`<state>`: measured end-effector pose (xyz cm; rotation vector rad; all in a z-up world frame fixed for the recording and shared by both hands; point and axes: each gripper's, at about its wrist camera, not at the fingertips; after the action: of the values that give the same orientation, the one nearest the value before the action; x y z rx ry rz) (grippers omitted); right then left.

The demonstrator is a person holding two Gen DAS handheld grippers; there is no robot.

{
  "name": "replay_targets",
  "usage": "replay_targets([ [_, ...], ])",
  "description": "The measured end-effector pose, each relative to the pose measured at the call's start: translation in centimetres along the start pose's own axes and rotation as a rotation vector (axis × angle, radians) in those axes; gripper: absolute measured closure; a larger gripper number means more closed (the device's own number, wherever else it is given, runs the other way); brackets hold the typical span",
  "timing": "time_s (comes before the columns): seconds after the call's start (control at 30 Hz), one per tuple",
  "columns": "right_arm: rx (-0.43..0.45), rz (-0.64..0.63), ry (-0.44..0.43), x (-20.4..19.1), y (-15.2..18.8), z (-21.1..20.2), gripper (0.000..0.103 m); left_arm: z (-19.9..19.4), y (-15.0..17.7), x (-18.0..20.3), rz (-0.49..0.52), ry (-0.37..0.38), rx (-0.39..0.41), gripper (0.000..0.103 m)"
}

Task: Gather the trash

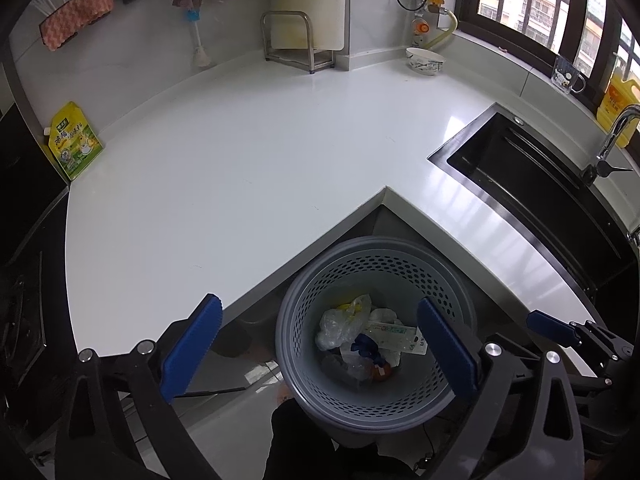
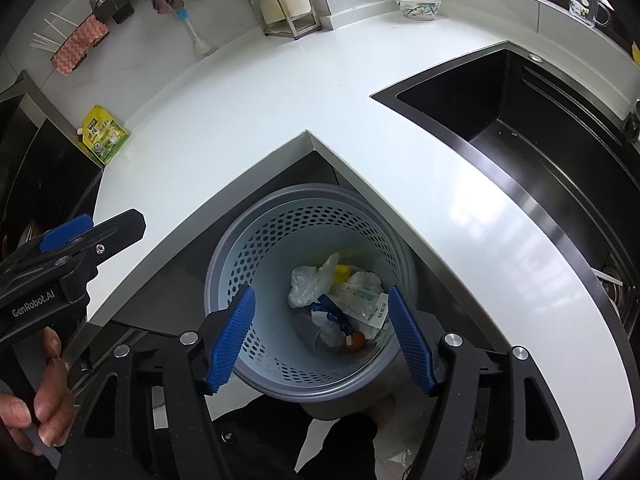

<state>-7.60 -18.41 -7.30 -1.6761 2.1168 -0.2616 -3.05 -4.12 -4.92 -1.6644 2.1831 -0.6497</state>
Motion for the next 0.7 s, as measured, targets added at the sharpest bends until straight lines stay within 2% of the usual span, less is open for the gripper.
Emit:
replay_targets([
  [0.7,0.011,-0.002,0.0,0.61,-0.41,-0.35,0.037,0.16,-0.29,-0.12,-0.024,-0.03,-0.022,0.006],
])
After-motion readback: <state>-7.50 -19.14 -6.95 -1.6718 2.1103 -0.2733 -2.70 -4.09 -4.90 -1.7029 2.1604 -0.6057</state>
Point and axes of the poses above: each gripper's, at about its wrist camera, not at the fingertips, and z roughly the way its jaws point, x to its right, y to its underside, and after that the axes turned 4 degrees about y, right-handed
